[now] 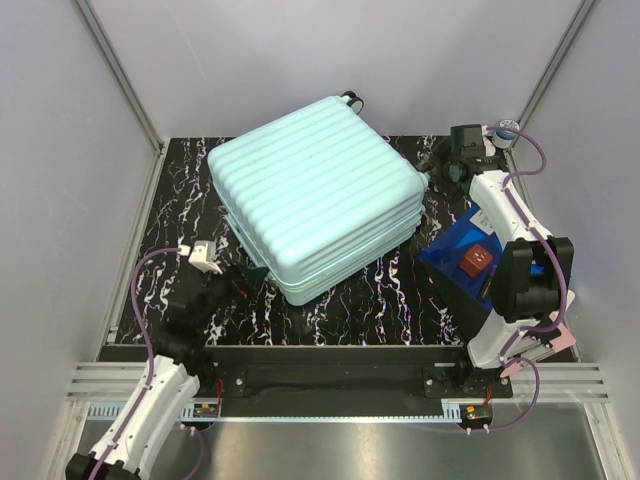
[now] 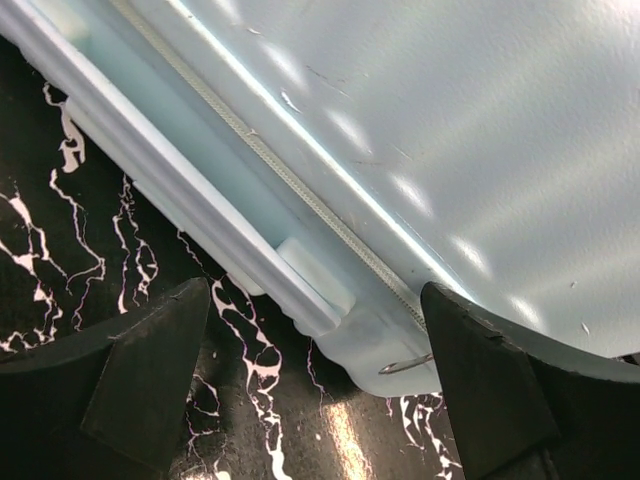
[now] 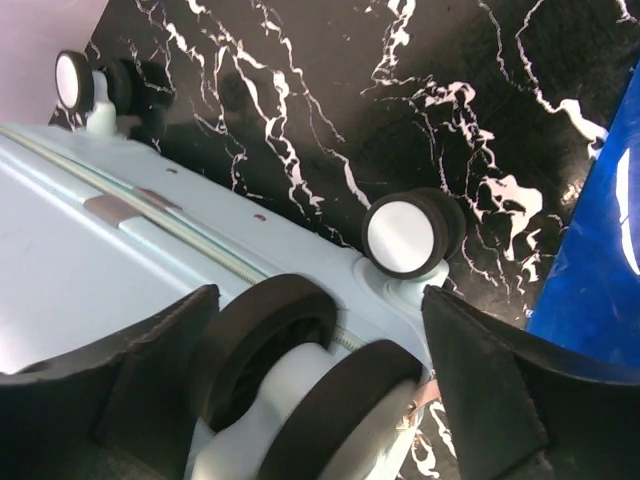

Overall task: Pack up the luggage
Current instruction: Zip the luggage at the center of the board.

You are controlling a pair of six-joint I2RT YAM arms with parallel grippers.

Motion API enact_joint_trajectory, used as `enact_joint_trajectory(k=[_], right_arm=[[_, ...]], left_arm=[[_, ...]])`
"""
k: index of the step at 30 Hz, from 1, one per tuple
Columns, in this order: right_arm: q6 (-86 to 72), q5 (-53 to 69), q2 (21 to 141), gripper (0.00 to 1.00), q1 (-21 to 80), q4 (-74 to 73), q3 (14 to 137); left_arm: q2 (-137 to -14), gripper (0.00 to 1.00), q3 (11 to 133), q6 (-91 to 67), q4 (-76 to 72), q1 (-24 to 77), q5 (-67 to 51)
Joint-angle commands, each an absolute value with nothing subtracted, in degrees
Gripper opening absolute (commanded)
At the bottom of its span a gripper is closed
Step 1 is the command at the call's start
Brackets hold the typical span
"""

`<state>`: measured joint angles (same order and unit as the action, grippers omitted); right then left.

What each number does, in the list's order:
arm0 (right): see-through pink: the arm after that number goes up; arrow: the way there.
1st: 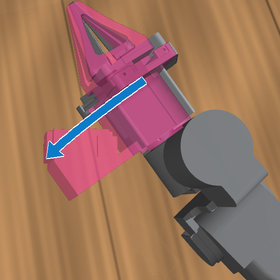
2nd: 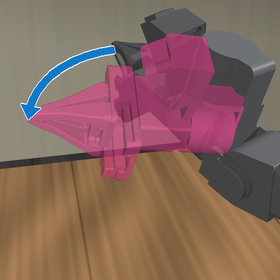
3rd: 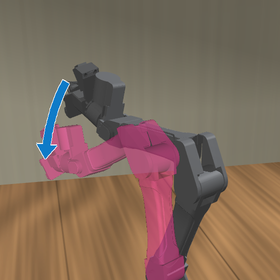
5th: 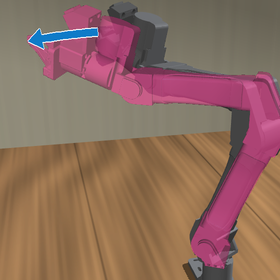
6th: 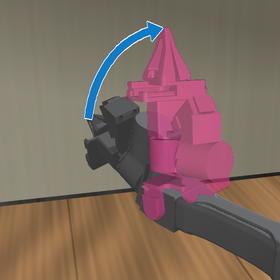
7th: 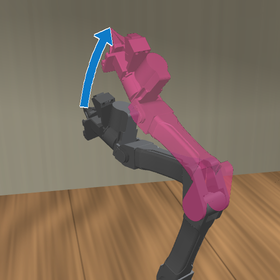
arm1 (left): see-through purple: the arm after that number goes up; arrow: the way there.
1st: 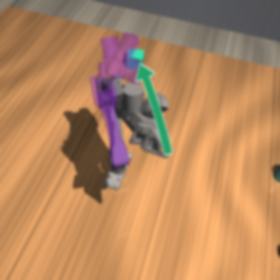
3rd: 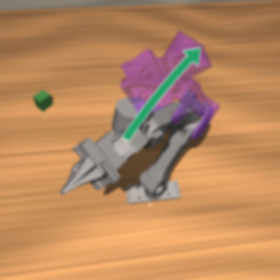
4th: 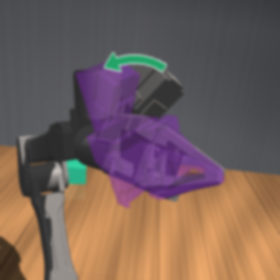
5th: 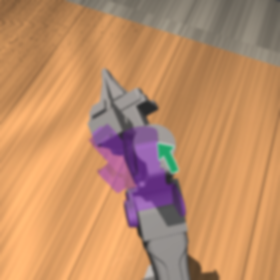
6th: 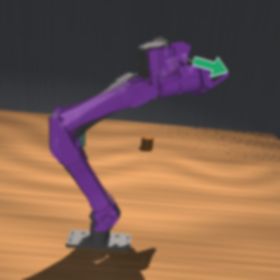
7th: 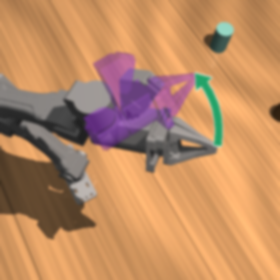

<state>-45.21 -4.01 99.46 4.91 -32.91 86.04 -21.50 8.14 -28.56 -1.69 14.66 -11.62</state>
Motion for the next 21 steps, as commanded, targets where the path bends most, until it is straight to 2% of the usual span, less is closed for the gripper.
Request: enact_joint_trajectory(k=[1, 4, 7, 13, 14, 15, 18, 21], right_arm=[[-42.46, -5.98, 98.09, 0.79, 5.89, -32.87, 88.42], [-40.53, -6.59, 97.74, 0.57, 5.89, -32.87, 88.15], [-39.55, -7.21, 97.56, 0.46, 5.80, -32.78, 88.16], [-38.33, -6.33, 98.69, 0.38, 5.80, -32.87, 89.64], [-38.06, -5.89, 99.05, 0.33, 5.80, -32.87, 90.00], [-37.71, -5.63, 99.49, 0.21, 5.89, -32.78, 90.35], [-36.39, -2.82, 100.98, 0.00, 5.80, -32.87, 91.93], [-35.25, -0.18, 102.39, 0.00, 5.80, -32.78, 94.03]], left_arm=[[-22.24, 0.91, 6.34, -24.53, -8.52, 16.34, -14.50], [-21.71, 0.91, 4.84, -21.98, -10.45, 17.31, -16.08], [-21.27, 0.90, 4.57, -21.88, -10.81, 17.58, -17.49], [-16.53, 0.89, 4.22, -23.64, -5.63, 17.75, -15.56], [-14.17, 0.89, 3.96, -23.82, -4.84, 17.75, -14.95], [-13.02, 0.89, 3.87, -23.99, -3.44, 17.75, -14.68], [-9.85, 0.89, 3.87, -24.52, -0.63, 17.75, -14.41], [-8.18, 0.89, 3.87, -24.96, 1.22, 17.84, -14.85]])
